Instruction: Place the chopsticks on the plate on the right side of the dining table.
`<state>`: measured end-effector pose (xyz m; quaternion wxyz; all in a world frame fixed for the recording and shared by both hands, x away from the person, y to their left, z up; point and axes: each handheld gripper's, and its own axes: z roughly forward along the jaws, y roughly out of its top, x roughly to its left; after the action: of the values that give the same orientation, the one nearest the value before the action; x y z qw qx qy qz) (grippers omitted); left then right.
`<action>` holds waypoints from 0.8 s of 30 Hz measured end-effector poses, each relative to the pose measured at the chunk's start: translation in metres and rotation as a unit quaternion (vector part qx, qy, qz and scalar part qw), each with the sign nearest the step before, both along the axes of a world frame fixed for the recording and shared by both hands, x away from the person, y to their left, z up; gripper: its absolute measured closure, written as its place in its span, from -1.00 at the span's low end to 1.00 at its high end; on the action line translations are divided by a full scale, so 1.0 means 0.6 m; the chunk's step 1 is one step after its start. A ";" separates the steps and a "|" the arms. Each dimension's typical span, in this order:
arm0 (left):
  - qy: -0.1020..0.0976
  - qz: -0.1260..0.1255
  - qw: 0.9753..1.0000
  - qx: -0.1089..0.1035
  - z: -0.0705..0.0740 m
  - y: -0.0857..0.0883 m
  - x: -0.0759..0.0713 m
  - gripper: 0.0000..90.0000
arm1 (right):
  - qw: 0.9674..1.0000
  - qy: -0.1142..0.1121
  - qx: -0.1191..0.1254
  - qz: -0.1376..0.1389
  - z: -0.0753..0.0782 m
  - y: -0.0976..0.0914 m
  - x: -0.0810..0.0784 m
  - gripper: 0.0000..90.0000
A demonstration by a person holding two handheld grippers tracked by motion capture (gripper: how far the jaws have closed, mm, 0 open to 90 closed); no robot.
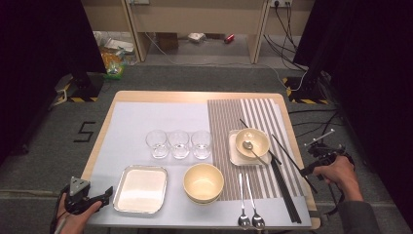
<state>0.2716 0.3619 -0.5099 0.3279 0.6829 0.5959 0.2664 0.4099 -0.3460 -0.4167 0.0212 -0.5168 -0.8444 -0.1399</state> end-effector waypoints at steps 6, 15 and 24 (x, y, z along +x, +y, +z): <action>0.000 0.000 1.000 0.000 0.000 0.000 0.000 -0.70 | 1.000 -0.009 -0.003 0.007 0.010 0.018 0.025 0.91; 0.000 0.000 1.000 0.000 0.000 0.000 0.000 -0.70 | 0.999 -0.017 -0.012 0.026 0.017 0.052 0.074 0.91; 0.001 0.000 1.000 0.000 0.000 0.000 0.000 -0.70 | 1.000 -0.013 -0.012 0.022 0.011 0.084 0.108 0.91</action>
<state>0.2717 0.3618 -0.5098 0.3277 0.6830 0.5963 0.2657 0.4746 -0.2958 -0.4099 0.0074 -0.4963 -0.8574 -0.1358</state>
